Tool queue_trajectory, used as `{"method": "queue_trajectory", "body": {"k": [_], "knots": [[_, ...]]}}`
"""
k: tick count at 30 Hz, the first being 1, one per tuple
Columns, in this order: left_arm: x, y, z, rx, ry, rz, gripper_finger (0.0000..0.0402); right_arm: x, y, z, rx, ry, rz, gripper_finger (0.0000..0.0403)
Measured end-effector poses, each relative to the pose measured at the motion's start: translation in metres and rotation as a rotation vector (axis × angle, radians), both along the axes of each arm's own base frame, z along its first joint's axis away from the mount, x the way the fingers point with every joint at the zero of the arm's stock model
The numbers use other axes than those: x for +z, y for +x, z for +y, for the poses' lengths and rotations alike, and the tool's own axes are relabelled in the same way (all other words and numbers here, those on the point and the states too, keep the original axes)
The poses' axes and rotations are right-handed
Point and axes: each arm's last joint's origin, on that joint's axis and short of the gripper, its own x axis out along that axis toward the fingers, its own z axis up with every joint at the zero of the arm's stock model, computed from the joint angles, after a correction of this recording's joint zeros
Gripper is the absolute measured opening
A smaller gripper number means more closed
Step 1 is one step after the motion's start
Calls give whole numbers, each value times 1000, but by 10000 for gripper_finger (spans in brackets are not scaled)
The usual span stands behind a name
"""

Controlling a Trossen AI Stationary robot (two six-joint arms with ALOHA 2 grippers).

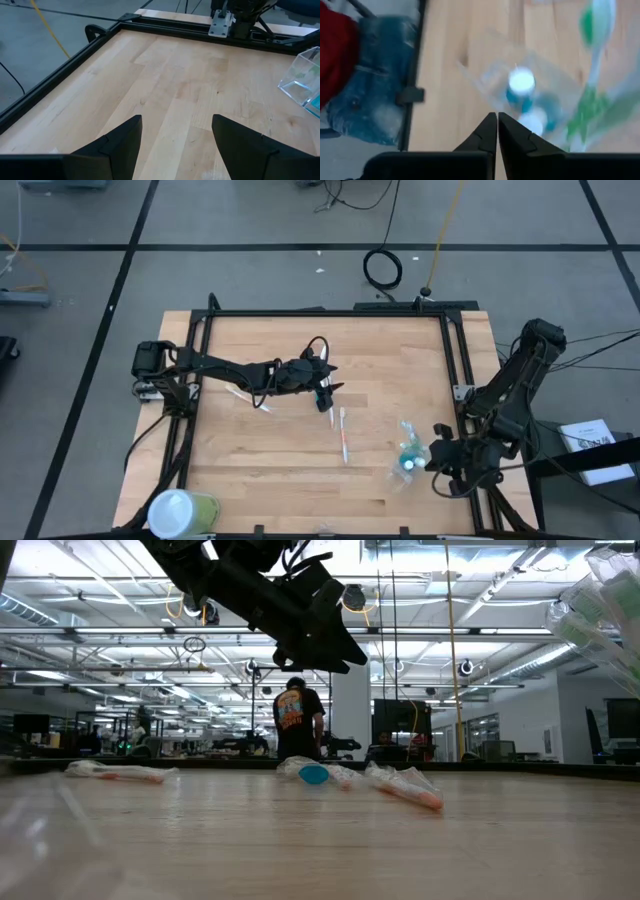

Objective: Pick & Place toothbrushing station
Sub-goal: Adjust the blue mouthwash in the middle section of the transparent organizer

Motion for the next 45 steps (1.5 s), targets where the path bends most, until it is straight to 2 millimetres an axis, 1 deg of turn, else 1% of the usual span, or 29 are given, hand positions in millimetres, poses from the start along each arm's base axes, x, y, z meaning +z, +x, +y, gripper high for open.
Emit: {"method": "queue_trajectory", "body": {"k": [4, 8, 12, 18, 30, 35, 41, 45], "knots": [[0, 0, 1, 2, 0, 0, 251, -14, 4, 4, -39, -23, 88, 5], [0, 0, 1, 3, 1, 0, 251, -26, 11, 7, -56, -73, 124, 2], [0, 0, 1, 3, 0, 0, 251, -30, 14, 7, -61, -82, 160, 1], [0, 0, 1, 3, 0, 0, 251, -31, 16, 1, -74, -100, 194, 1], [0, 0, 1, 2, 0, 5, 251, -31, 31, -13, -72, -229, 108, 0], [-1, -1, 1, 2, 0, 14, 251, -30, 34, -14, -59, -250, 85, 0], [-1, -1, 1, 3, 0, 17, 251, -28, 39, -14, -48, -307, -12, 0], [-1, -1, 1, 2, 0, 16, 251, -25, 45, -14, -30, -309, -60, 0]]}}
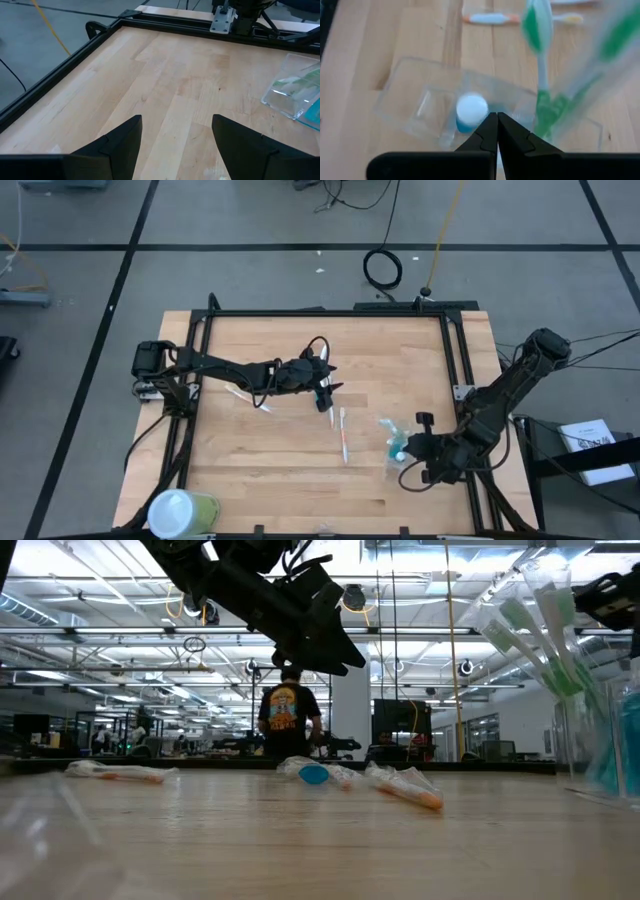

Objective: Pick & Place toothbrushing station
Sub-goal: Adjust the blue mouthwash in the middle section of the transparent organizer

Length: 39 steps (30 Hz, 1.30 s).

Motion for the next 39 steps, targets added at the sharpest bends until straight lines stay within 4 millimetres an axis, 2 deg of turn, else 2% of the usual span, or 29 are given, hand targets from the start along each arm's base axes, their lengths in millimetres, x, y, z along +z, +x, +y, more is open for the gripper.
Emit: {"method": "queue_trajectory", "body": {"k": [7, 12, 20, 39], "knots": [[0, 0, 0, 0, -1, 1, 251, 3, 4, 1, 57, -7, -26, 0], [0, 0, 0, 0, -1, 2, 251, 10, -2, -4, -9, 14, 78, 0], [-1, 0, -1, -3, -1, 6, 251, 7, -11, -9, -54, 27, 205, 0], [-1, 0, -1, -3, -3, 5, 251, -2, -5, -7, -19, 57, 145, 0]]}}
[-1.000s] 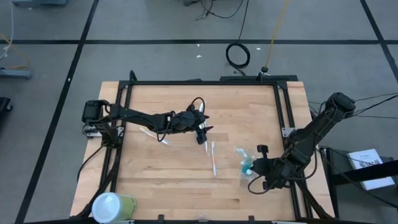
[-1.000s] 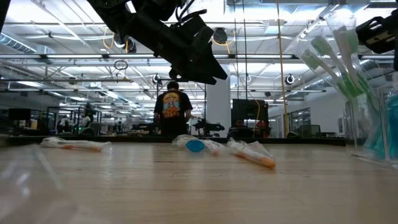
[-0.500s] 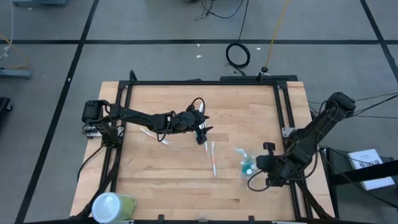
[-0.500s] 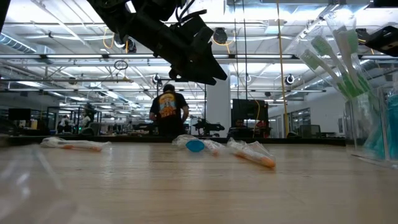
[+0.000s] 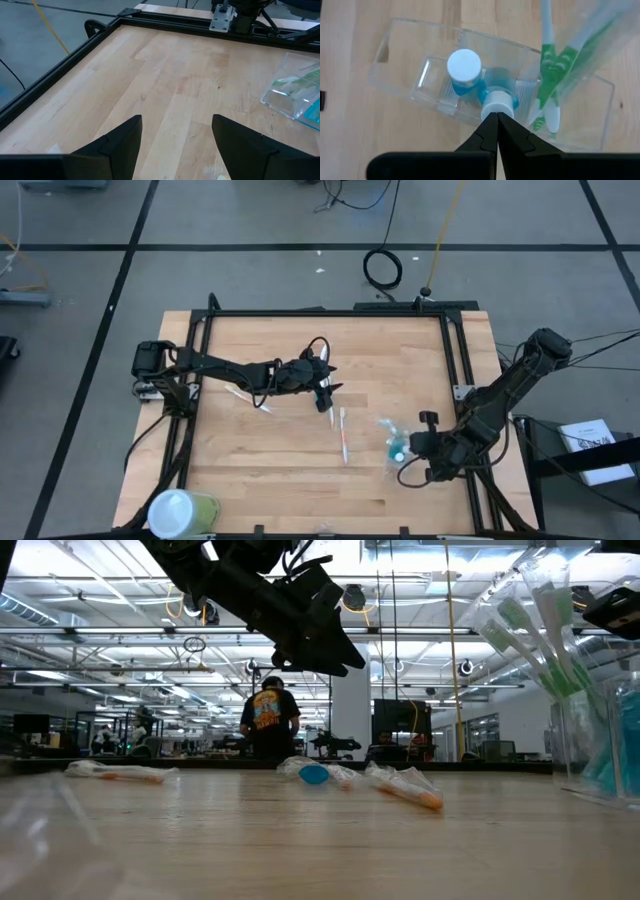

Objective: Pick & Place toothbrushing station
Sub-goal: Adjust the blue mouthwash in the middle section of the transparent organizer, then put the blue mouthwash into the middle section of the transparent organizer

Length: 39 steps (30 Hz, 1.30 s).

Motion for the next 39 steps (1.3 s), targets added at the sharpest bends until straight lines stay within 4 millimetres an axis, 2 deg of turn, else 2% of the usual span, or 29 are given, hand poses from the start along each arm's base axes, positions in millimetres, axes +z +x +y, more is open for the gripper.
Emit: {"method": "queue_trajectory", "body": {"k": [25, 32, 36, 39], "knots": [[-1, -1, 0, 4, -8, 13, 251, 13, 35, -11, 133, -95, -258, 0], [-12, -7, 5, 127, -168, 76, 251, 43, 26, -7, 237, -103, -483, 0], [-24, -10, 2, 151, -276, 153, 250, 65, 16, -10, 268, -177, -647, 0], [-31, -13, -1, 232, -353, 185, 250, 77, 11, -15, 273, -247, -727, 0]]}}
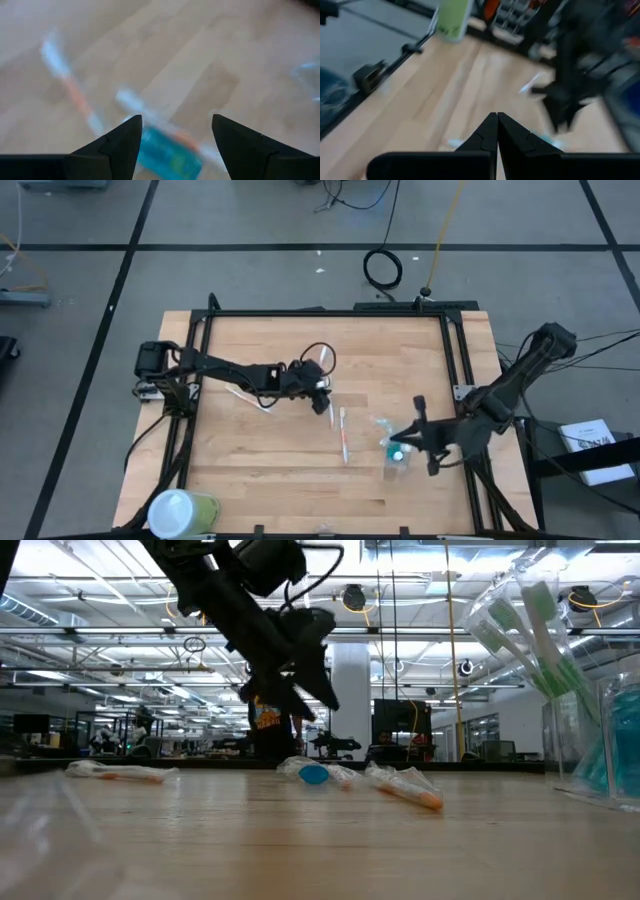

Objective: Pick & Place toothbrushing station
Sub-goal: Put the blue mouthwash into the middle section of the transparent organizer

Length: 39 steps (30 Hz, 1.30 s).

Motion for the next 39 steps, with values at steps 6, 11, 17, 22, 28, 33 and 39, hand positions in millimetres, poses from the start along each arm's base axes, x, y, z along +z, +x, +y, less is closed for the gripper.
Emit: {"method": "queue_trajectory", "body": {"k": [6, 11, 17, 22, 28, 33, 39], "knots": [[-27, 3, -7, 98, -84, 54, 250, 19, -5, -7, 2, -63, -138, 3], [-54, 10, -12, 135, -165, 93, 251, 28, -7, -7, 42, -55, -204, 54], [-56, 9, -13, 189, -267, 99, 251, 32, -5, -9, 20, -31, -238, 160], [-60, 3, -13, 205, -244, 177, 251, 32, -3, -11, 13, -53, -238, 210], [-60, 1, -12, 185, -203, 199, 250, 32, -3, -11, 13, -56, -236, 220], [-61, 0, -12, 181, -173, 212, 250, 32, -3, -11, 13, -56, -236, 210], [-62, -1, -16, 126, -135, 240, 226, 32, -3, -11, 13, -56, -236, 204]]}}
